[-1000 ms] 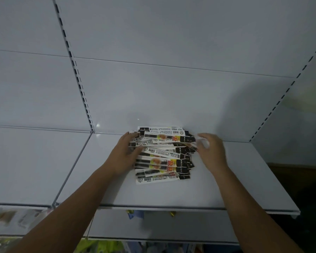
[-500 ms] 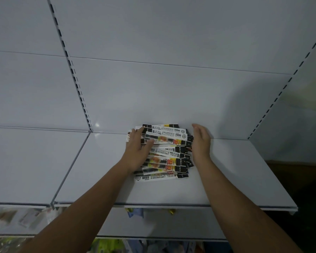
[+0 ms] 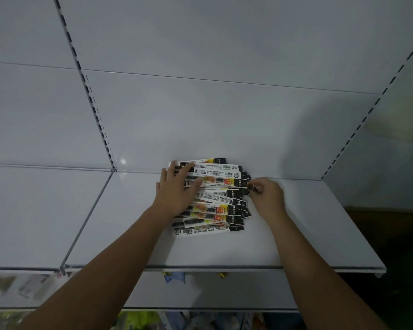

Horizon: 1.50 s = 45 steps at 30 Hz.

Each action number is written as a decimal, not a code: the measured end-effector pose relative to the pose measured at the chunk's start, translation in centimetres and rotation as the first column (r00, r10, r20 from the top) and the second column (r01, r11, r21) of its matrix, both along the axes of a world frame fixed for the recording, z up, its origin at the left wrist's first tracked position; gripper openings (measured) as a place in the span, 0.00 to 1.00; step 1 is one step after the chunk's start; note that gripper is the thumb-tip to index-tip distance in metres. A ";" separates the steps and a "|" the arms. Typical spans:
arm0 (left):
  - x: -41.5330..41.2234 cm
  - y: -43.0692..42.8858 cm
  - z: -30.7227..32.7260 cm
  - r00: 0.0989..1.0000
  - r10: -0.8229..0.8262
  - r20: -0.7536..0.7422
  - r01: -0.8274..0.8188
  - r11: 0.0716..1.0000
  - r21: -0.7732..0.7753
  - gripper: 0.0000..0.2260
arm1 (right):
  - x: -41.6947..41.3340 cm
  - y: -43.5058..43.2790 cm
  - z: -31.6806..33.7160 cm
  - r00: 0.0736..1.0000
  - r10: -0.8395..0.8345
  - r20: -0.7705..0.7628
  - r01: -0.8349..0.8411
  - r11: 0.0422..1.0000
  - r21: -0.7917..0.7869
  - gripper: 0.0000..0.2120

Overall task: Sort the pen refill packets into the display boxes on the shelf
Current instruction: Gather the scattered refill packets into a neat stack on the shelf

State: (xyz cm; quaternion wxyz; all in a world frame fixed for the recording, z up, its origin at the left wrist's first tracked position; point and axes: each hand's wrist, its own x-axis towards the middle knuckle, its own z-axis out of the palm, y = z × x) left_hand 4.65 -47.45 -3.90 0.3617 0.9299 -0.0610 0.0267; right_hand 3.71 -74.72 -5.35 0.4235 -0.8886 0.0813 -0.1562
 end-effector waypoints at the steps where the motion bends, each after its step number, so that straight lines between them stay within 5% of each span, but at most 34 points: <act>1: 0.1 0.0 -0.5 1.000 0.010 0.010 -0.009 0.999 -0.033 0.29 | 0.3 0.7 0.2 1.000 -0.015 -0.002 0.015 0.997 0.073 0.14; 6: 0.7 0.8 -0.8 0.998 0.000 0.059 0.016 0.964 -0.266 0.26 | 0.3 3.3 1.3 0.998 0.068 -0.005 -0.063 0.945 0.321 0.20; 8: 0.8 1.3 -0.7 0.996 0.055 0.073 -0.026 0.936 -0.351 0.17 | -0.2 3.0 1.7 1.000 -0.014 0.002 0.012 0.926 0.378 0.21; 11: 0.7 2.0 -0.5 0.983 0.174 0.059 -0.136 0.906 -0.401 0.20 | 0.0 2.0 2.2 0.977 -0.215 0.009 0.195 0.899 0.392 0.15; 18: 1.3 0.1 0.1 0.990 0.101 -0.098 -0.130 0.922 -0.366 0.30 | 1.2 6.3 2.3 0.992 0.075 -0.102 -0.028 0.913 0.406 0.16; 22: 1.3 0.5 -0.3 0.994 0.102 -0.036 -0.108 0.908 -0.406 0.21 | 1.1 5.4 2.5 0.995 0.042 -0.087 -0.001 0.906 0.422 0.13; 26: 1.3 0.6 -0.5 0.992 0.106 -0.065 -0.124 0.871 -0.476 0.25 | 0.7 4.6 2.8 0.997 -0.012 -0.076 0.043 0.907 0.419 0.12; 30: 1.0 -0.7 -0.4 0.998 0.013 -0.061 -0.034 0.934 -0.356 0.35 | 0.6 6.0 2.6 0.993 0.098 -0.068 -0.058 0.896 0.441 0.07; 32: 0.8 -0.3 -0.4 1.000 -0.022 -0.021 0.015 0.957 -0.289 0.38 | 0.6 5.2 2.3 0.994 0.106 -0.028 -0.088 0.924 0.372 0.09; 34: 1.1 1.0 -1.0 0.993 -0.085 0.087 0.100 0.977 -0.188 0.39 | 0.4 3.7 2.0 0.981 0.185 0.059 -0.190 0.978 0.088 0.21; 38: 2.2 2.4 -2.0 0.939 -0.293 0.181 0.290 0.956 0.042 0.29 | 0.5 3.4 2.1 0.860 0.511 -0.017 -0.474 0.784 -0.400 0.20; 42: 2.0 2.5 -0.4 0.920 -0.373 0.123 0.365 0.927 0.086 0.17 | 1.8 3.0 2.1 0.848 0.529 -0.010 -0.491 0.779 -0.391 0.13; 45: 1.8 3.3 0.4 0.908 -0.405 0.107 0.392 0.911 0.130 0.17 | 1.4 2.6 2.9 0.873 0.488 -0.009 -0.453 0.803 -0.388 0.15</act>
